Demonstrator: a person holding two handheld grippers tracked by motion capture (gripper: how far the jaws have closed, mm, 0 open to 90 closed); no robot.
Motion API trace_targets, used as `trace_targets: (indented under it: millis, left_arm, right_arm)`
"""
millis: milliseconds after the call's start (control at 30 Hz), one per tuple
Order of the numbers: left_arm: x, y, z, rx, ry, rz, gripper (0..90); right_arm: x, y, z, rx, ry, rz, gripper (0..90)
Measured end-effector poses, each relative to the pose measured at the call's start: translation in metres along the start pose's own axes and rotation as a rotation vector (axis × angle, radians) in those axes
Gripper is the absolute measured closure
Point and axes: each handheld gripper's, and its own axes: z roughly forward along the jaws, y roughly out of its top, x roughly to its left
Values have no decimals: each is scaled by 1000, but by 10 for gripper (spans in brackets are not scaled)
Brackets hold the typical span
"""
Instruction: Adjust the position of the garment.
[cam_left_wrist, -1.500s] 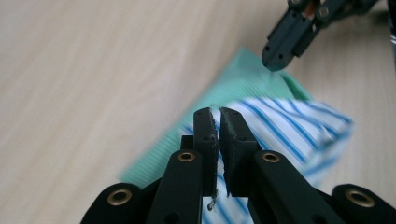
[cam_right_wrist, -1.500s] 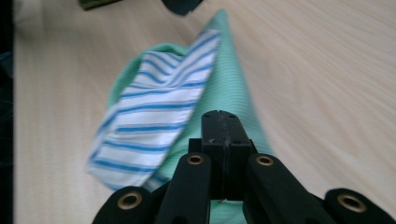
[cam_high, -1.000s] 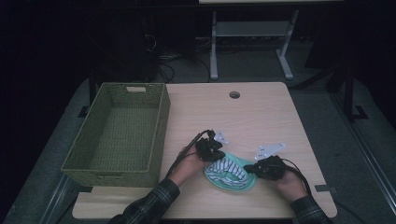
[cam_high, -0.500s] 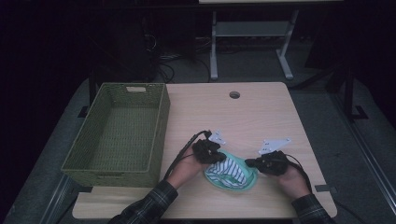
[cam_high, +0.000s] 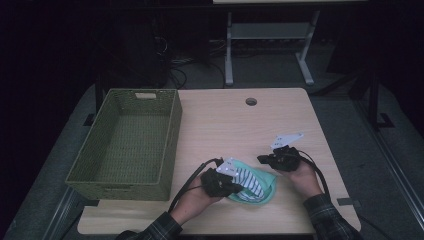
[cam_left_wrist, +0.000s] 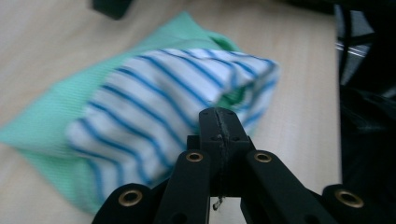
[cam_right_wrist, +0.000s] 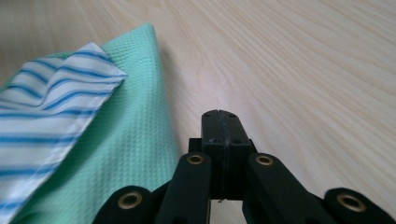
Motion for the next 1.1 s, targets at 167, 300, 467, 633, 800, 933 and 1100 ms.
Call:
trace_targets:
  millis: [167, 300, 467, 633, 800, 933, 1100]
  left_arm:
    - [-7, -2, 9, 32, -36, 12, 896]
    - [-10, -4, 20, 72, -61, 19, 896]
    - [-10, -6, 27, 112, -50, 39, 896]
    - [-6, -8, 28, 124, -27, 40, 896]
    - [6, -8, 25, 121, 18, 30, 896]
    - [19, -8, 20, 113, 55, 21, 896]
    - [33, -8, 13, 104, 104, 13, 896]
  right_arm:
    - [-1, -2, 10, 21, 16, -5, 900]
    - [0, -4, 10, 21, 32, -13, 900]
    - [3, -8, 14, 54, 72, -12, 900]
    - [5, -10, 14, 66, 75, -26, 900]
    - [4, -15, 8, 64, 64, -11, 900]
    - [3, -20, 4, 66, 55, -2, 900]
    - [6, -25, -4, 64, 47, 14, 900]
